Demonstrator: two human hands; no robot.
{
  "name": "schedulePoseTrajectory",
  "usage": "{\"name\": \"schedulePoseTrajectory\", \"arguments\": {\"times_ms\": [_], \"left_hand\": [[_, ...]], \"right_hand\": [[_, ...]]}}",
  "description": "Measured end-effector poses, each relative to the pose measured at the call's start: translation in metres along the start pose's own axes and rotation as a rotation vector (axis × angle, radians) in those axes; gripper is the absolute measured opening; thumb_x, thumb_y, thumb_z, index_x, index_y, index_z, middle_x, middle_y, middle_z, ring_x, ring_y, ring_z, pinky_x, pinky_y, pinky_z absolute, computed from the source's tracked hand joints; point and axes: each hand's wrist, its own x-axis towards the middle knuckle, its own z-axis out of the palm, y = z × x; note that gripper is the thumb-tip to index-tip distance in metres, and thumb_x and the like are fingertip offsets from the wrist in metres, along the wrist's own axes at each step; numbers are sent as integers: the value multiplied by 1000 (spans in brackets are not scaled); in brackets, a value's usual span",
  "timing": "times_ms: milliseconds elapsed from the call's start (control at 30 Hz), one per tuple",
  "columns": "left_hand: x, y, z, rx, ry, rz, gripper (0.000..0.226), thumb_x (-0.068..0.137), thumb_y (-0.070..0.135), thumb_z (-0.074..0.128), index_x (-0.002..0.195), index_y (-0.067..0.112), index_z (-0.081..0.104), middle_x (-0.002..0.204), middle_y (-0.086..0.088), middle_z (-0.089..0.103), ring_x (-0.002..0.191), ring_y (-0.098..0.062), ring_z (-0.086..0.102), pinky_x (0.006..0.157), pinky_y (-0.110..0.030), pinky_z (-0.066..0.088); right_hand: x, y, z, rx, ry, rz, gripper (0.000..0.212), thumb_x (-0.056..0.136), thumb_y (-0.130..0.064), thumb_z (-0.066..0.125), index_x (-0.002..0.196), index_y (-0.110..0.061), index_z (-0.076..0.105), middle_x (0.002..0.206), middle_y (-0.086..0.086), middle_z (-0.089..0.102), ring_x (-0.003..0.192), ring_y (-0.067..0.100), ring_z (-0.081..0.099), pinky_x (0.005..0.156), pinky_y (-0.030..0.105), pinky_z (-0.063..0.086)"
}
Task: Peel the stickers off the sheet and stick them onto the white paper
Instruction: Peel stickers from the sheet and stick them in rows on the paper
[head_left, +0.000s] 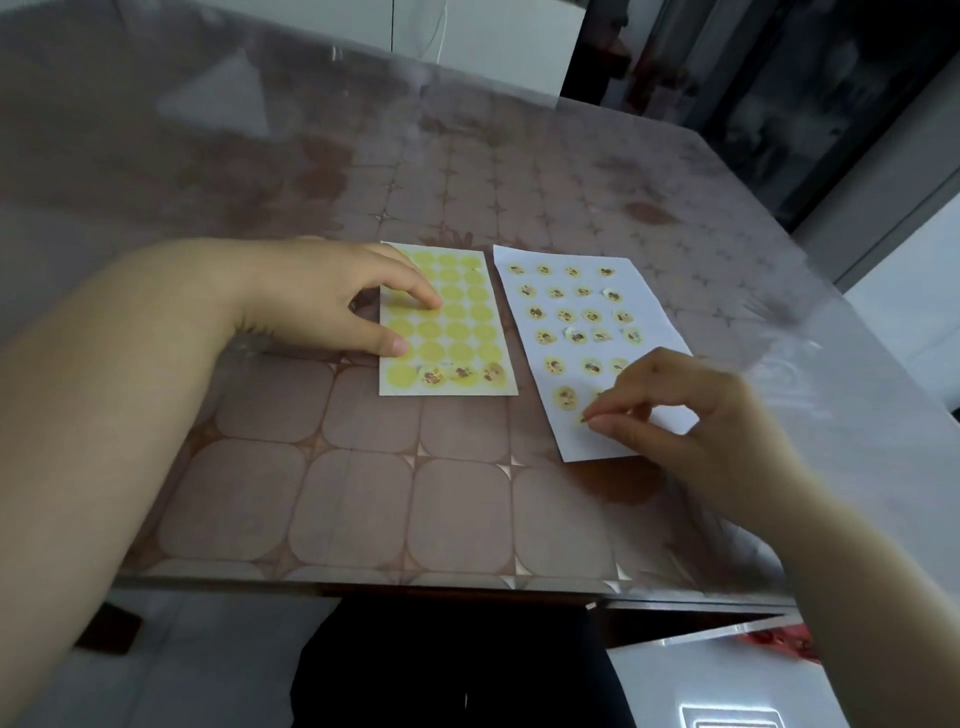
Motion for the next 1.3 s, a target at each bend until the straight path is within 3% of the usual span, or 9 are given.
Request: {"name": "schedulePoseTrajectory", "arguments": {"times_ms": [167, 267, 400, 500, 600, 667, 967, 1133, 1300], "left_hand": [[0, 2, 0, 11, -1, -1, 53, 59, 71, 48, 111, 62, 42, 131, 30, 37, 124, 0, 37, 108, -34, 31], [0, 2, 0, 11, 6, -14, 53, 63, 65, 51, 115, 57, 44, 131, 30, 37, 124, -2, 38, 109, -35, 30], [0, 3, 1, 5, 4, -19, 57, 57, 74, 47, 112, 59, 44, 129, 31, 38, 123, -4, 40, 107, -36, 32], [-1, 5, 1, -8, 12, -37, 49, 66, 66, 57, 112, 56, 46, 128, 29, 36, 123, -7, 40, 107, -36, 32], [-2, 7, 0, -14, 21, -42, 44, 73, 51, 62, 114, 51, 48, 128, 26, 34, 122, -7, 38, 107, -35, 30], [-2, 8, 0, -13, 26, -36, 43, 74, 48, 63, 115, 50, 49, 127, 24, 35, 123, -7, 37, 108, -34, 29], [-2, 9, 0, 54, -3, -53, 63, 61, 72, 58, 118, 50, 44, 132, 22, 38, 125, -6, 32, 111, -38, 22], [-2, 9, 1, 41, -4, -60, 66, 58, 70, 57, 119, 49, 43, 133, 19, 38, 127, -7, 33, 110, -38, 23], [-1, 10, 1, 31, -13, -67, 66, 59, 69, 57, 119, 47, 43, 132, 19, 38, 125, -6, 33, 110, -38, 23]], "right_hand": [[-1, 0, 8, -126, -19, -44, 9, 73, -18, 77, 76, -27, 76, 86, -10, 57, 73, 2, 56, 68, 4, 38], [-3, 2, 7, -187, -47, -94, 15, 74, -33, 69, 82, -23, 77, 76, -10, 57, 75, 1, 56, 66, 6, 40], [-5, -2, -4, -303, -174, -176, 30, 81, -46, 53, 94, -30, 75, 85, -17, 58, 81, 4, 57, 70, 11, 43], [0, -7, -7, -165, -170, -66, 17, 84, -45, 59, 89, -37, 73, 89, -22, 66, 87, -2, 61, 74, 7, 42], [12, -14, -2, -108, -26, -15, 13, 81, -32, 65, 81, -45, 67, 91, -32, 64, 84, -7, 60, 70, 3, 41], [24, -26, 5, -126, -33, -24, 12, 81, -29, 66, 79, -41, 68, 82, -23, 67, 80, -6, 58, 68, 2, 39], [67, -60, 58, -175, -176, -76, 13, 81, -31, 67, 92, -28, 72, 91, -10, 56, 82, 5, 54, 73, 19, 42], [65, -56, 61, -93, -196, -110, 4, 79, -20, 70, 81, -23, 70, 92, -5, 60, 81, 4, 51, 75, 12, 37], [59, -54, 46, 121, -171, -17, 11, 80, -23, 69, 72, -29, 65, 79, -19, 63, 74, 1, 53, 71, 5, 37]]}}
